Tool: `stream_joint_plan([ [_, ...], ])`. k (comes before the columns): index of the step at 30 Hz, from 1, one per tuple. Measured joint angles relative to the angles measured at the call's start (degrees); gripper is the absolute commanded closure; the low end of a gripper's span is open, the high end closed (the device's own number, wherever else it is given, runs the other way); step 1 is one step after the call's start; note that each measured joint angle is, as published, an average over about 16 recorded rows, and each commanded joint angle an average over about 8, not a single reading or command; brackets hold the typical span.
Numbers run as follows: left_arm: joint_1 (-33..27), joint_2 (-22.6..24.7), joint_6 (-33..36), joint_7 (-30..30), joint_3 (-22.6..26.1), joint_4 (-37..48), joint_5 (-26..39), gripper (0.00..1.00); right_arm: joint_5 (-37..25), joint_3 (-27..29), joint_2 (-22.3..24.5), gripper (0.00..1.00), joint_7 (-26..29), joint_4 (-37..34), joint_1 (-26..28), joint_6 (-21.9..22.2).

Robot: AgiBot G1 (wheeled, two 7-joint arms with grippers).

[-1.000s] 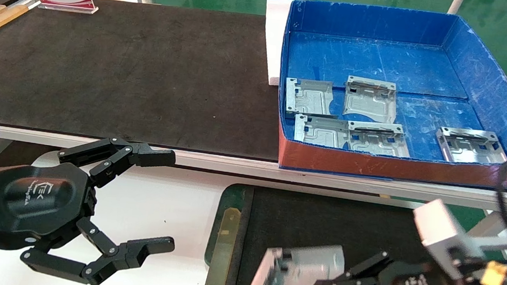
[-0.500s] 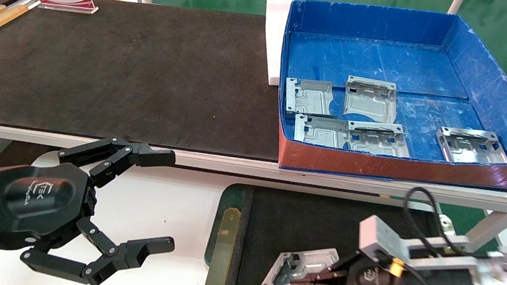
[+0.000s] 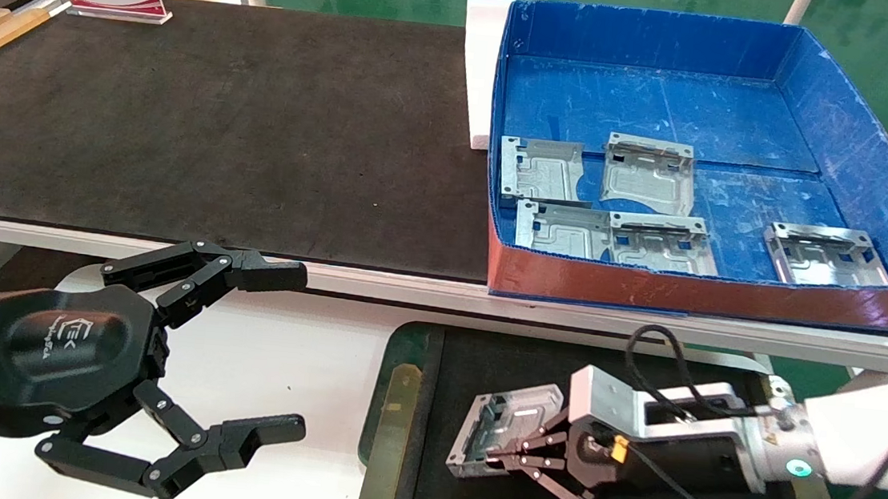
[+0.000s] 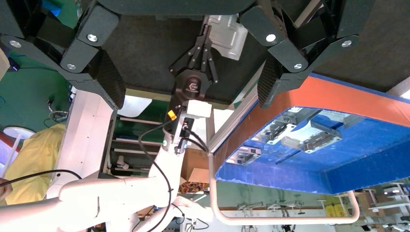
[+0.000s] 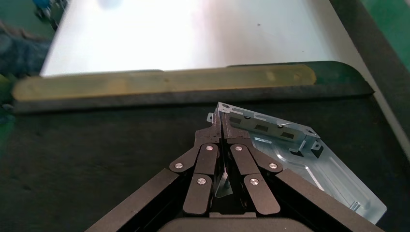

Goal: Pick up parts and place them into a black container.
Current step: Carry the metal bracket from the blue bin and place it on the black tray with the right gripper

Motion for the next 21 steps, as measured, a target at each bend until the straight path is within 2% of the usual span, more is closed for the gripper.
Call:
stream_joint_plan([
  [11,0.0,0.0,0.0,0.0,0.0,0.0,0.0,0.00,-2.7,-1.0,-5.6,1.00,-14.2,-10.0,2.4,0.8],
  [21,0.0,0.0,0.0,0.0,0.0,0.0,0.0,0.00,-3.1,-0.9,-8.3,1.00,-23.7,-15.8,2.7,1.6],
])
